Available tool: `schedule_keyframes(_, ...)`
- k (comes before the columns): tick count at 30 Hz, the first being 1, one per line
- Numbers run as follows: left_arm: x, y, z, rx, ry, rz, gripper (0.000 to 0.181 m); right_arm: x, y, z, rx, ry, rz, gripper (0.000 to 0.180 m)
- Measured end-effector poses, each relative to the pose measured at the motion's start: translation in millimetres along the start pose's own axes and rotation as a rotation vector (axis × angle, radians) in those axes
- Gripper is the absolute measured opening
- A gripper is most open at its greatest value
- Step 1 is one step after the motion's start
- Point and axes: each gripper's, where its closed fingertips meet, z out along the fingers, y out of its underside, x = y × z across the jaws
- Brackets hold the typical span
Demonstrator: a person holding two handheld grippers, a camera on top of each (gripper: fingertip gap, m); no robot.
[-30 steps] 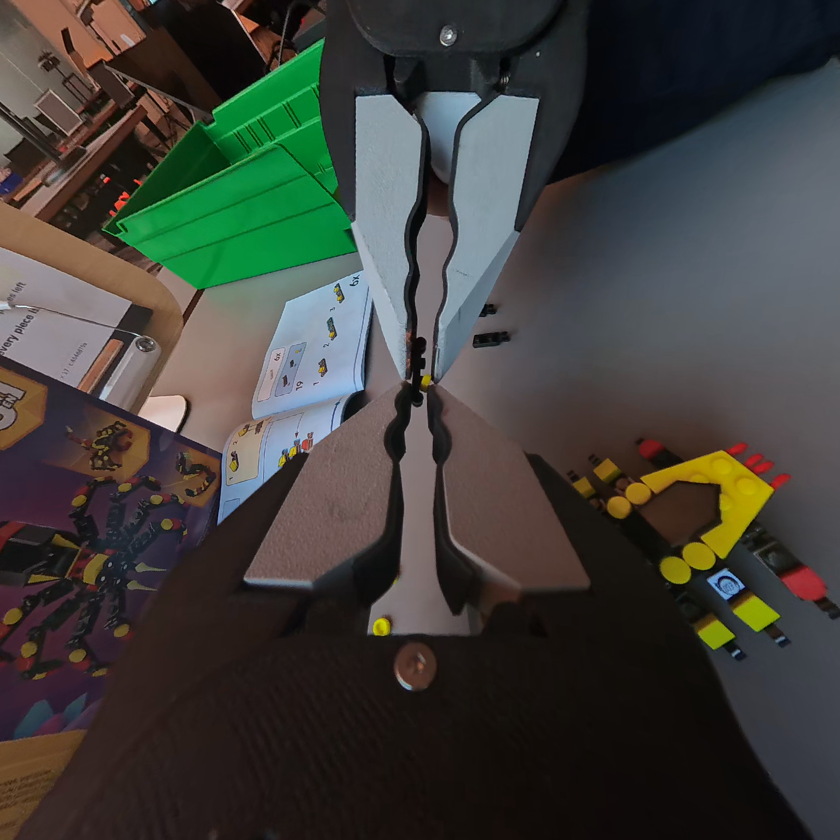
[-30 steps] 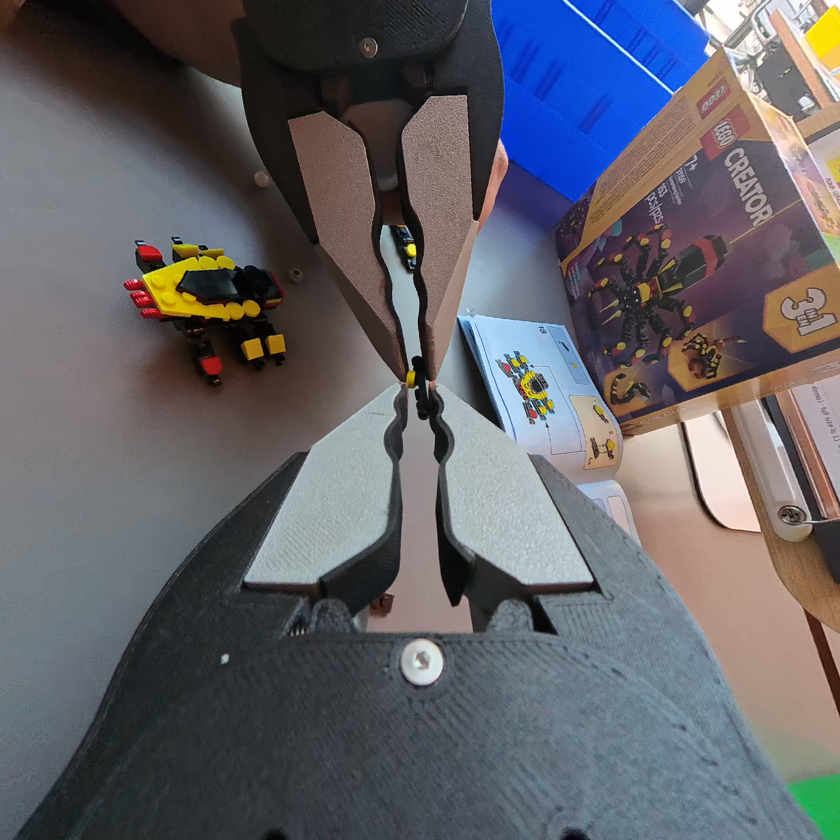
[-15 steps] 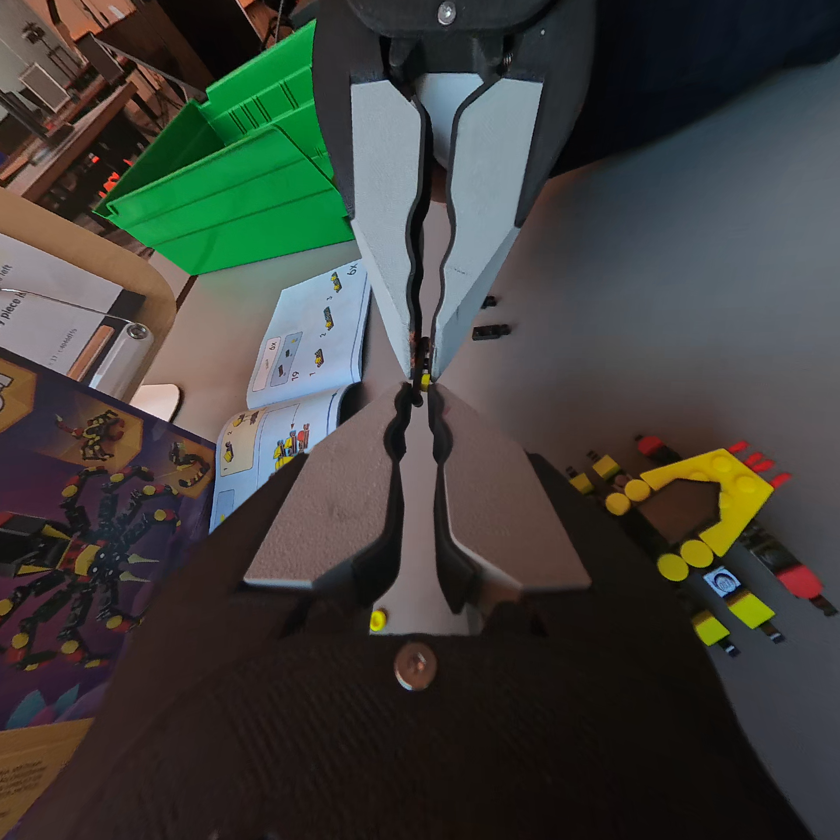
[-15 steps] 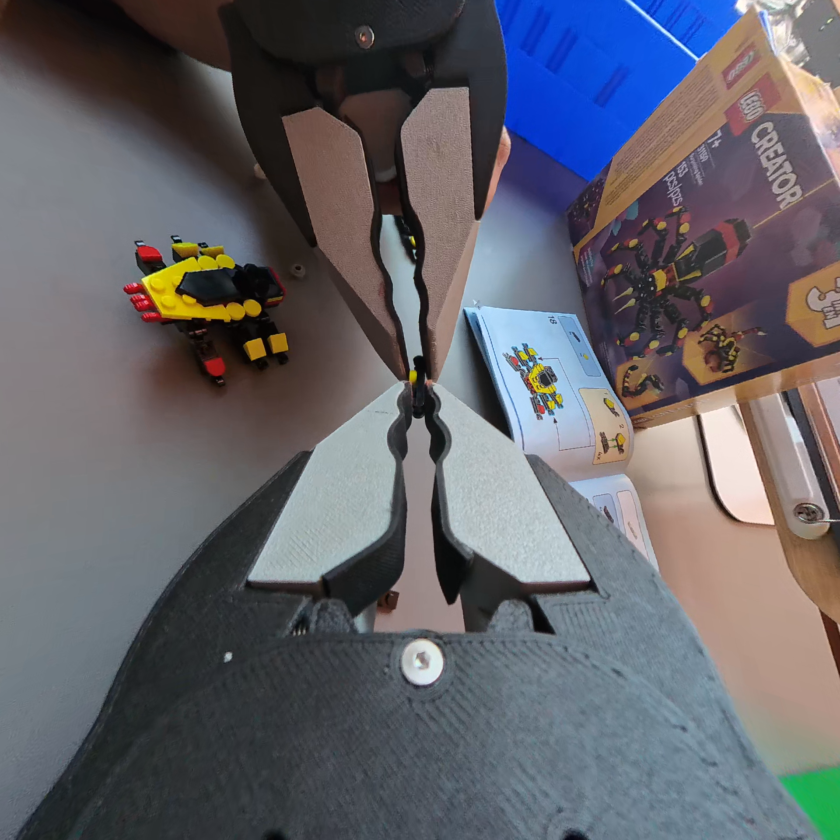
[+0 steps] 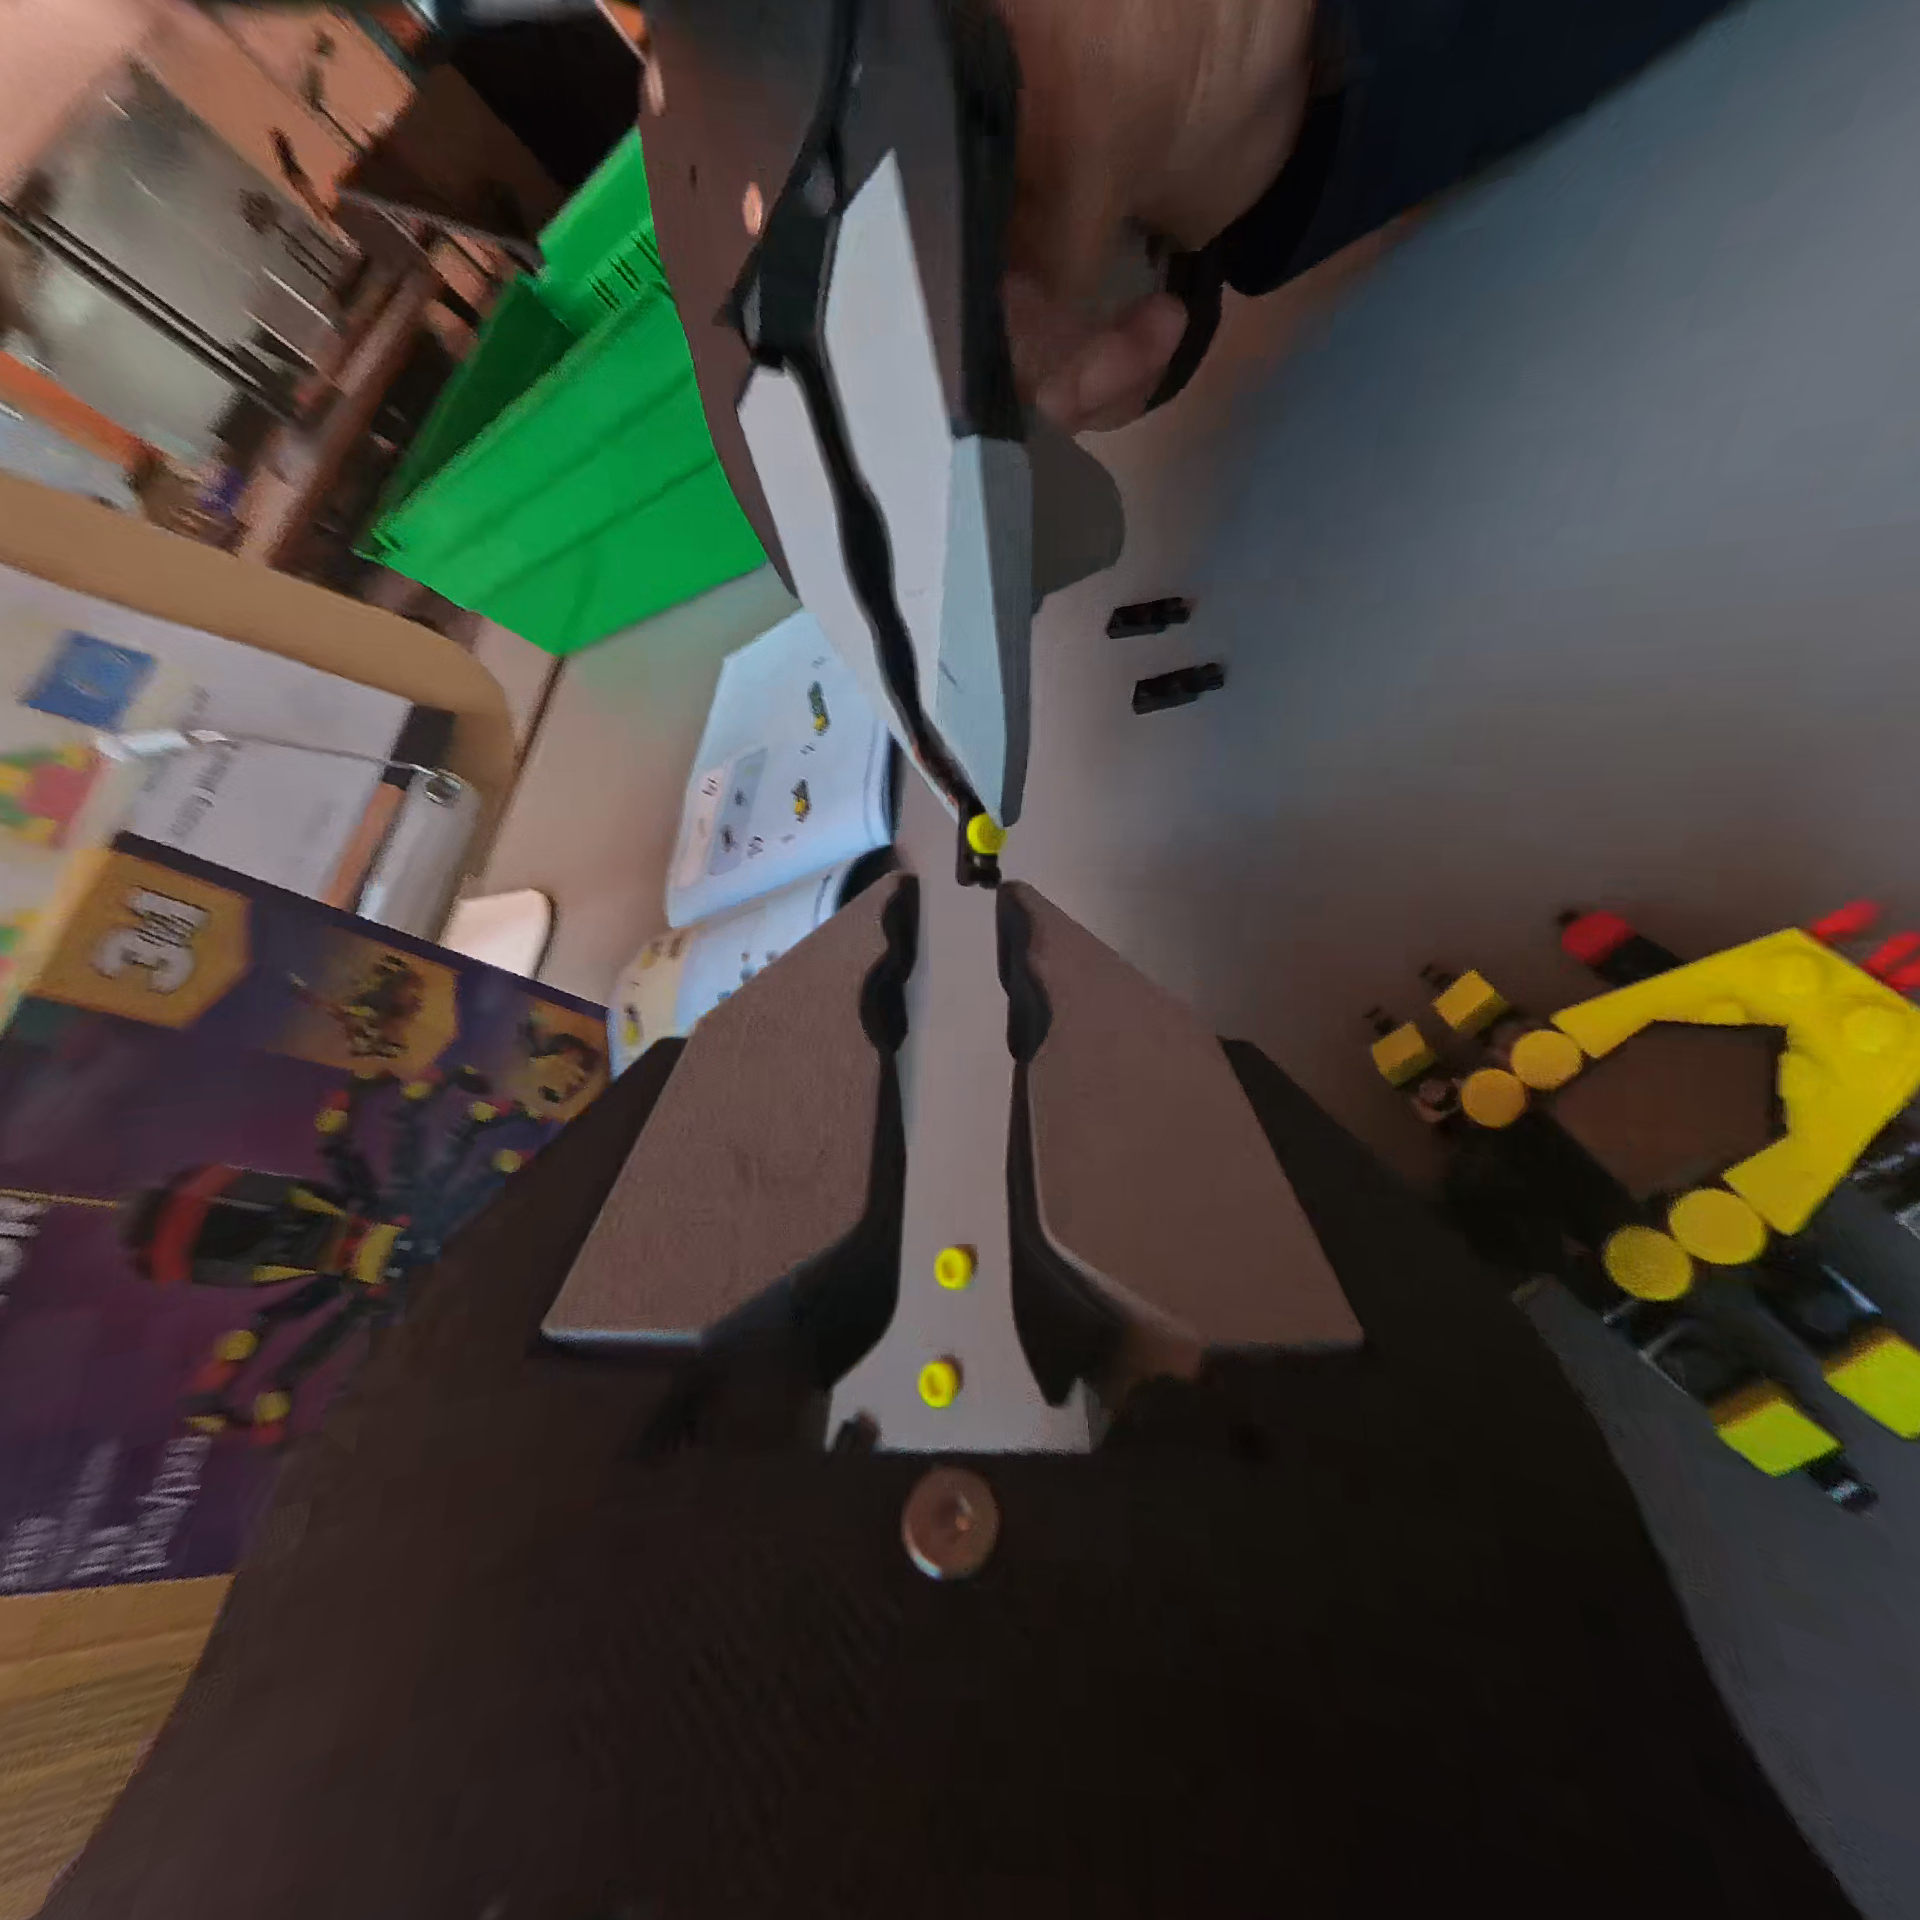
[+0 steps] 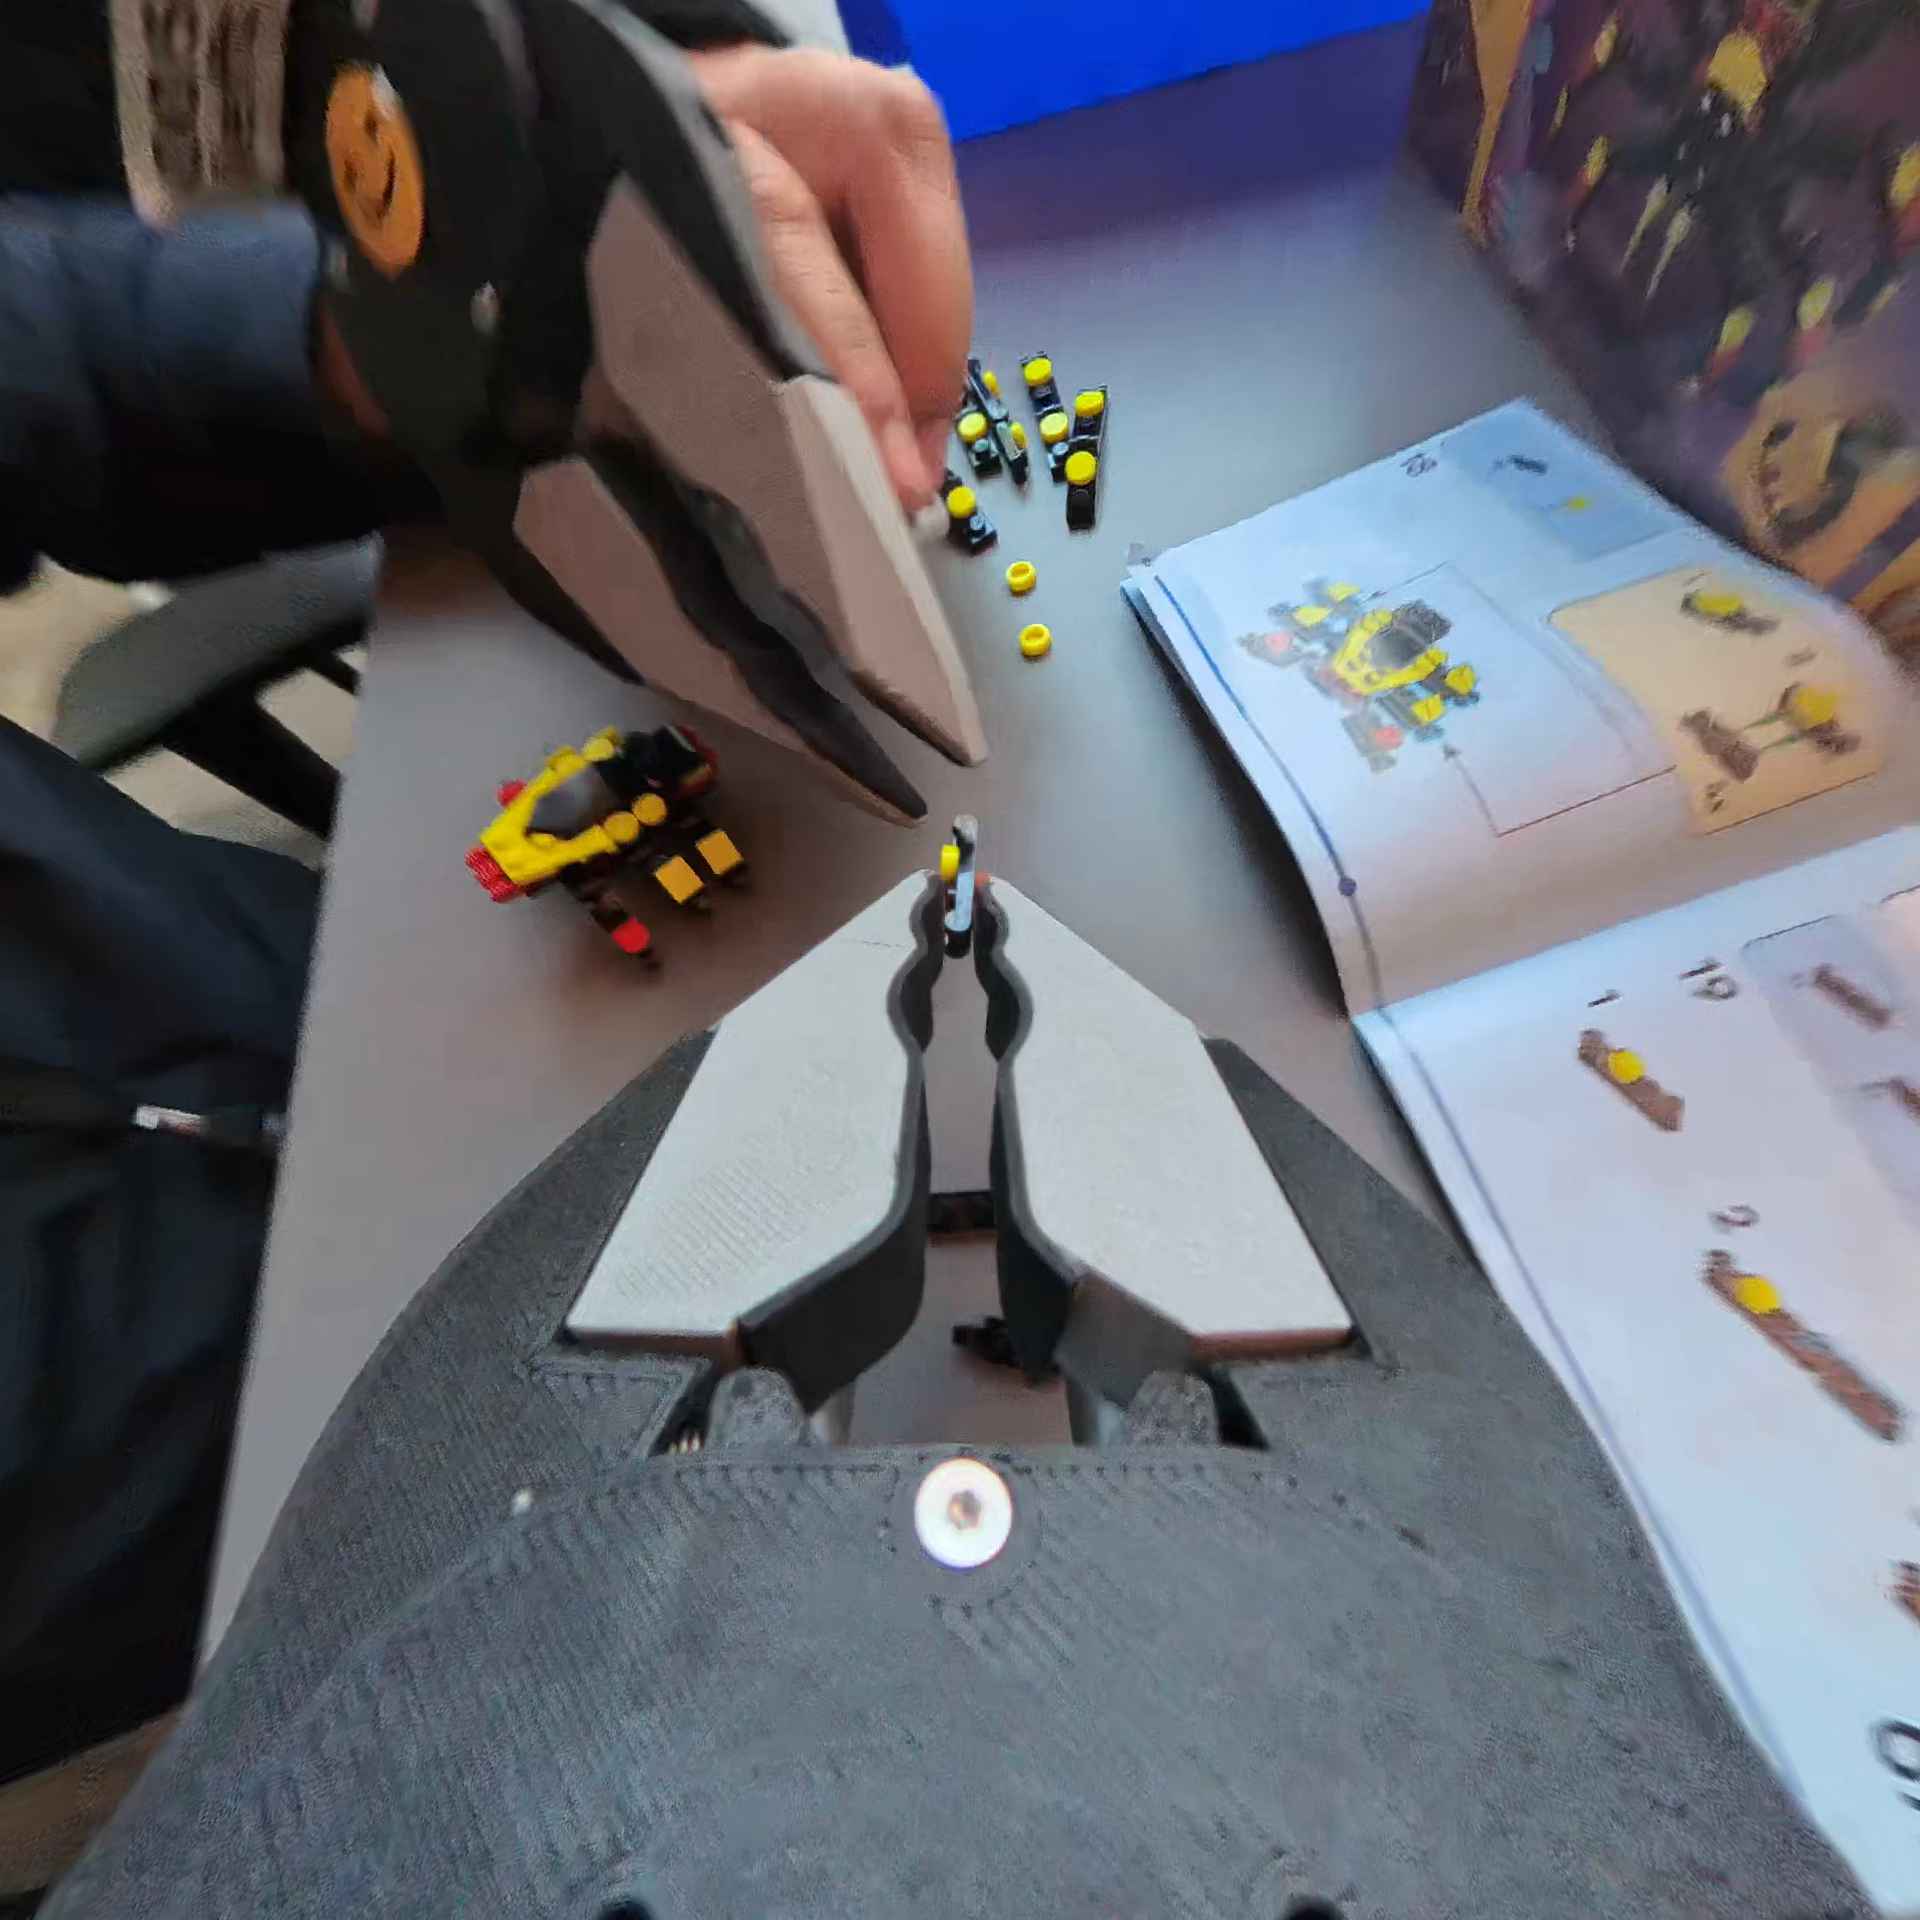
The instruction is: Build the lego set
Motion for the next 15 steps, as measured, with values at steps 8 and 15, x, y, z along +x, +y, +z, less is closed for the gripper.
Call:
schedule_keyframes(8,1.3,-5.5,0.4,0.020,-0.022,0.051,0.007,-17.3,-11.7,-3.9,0.094,-0.229,0.211,0.002)
schedule_keyframes(15,16.0,8.2,2.7,-0.067,0.153,-0.120,0.005,-8.4,0.6,-0.8,0.036,-0.192,0.206,0.006)
